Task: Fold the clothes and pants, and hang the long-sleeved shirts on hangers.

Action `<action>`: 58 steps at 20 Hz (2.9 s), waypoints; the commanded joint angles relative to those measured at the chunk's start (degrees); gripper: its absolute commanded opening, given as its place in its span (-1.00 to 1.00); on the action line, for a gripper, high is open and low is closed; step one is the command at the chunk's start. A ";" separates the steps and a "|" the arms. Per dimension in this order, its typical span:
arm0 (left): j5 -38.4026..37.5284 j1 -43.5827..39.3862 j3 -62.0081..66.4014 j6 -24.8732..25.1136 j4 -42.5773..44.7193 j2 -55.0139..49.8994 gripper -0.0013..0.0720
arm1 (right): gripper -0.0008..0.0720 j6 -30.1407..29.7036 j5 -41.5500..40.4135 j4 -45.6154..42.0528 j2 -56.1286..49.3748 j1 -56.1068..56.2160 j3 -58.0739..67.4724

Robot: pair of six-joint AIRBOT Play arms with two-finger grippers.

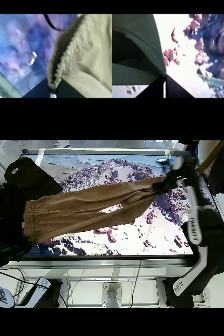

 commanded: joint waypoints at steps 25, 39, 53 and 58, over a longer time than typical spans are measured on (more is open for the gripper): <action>0.09 0.04 0.02 -0.26 4.81 0.09 -0.90 | 0.13 1.22 -18.86 7.13 2.95 -1.75 -28.13; 0.24 0.04 0.02 -0.24 4.83 0.07 -0.90 | 0.13 -0.35 -28.74 -5.14 -0.28 8.04 -28.00; 0.04 0.04 0.02 -0.26 4.81 0.07 -0.90 | -0.94 -0.44 -26.29 -8.79 -2.29 7.58 -24.04; 0.04 0.04 1.29 -0.26 4.81 0.13 -0.90 | -0.94 -0.52 -15.54 -10.34 -2.27 4.00 -9.18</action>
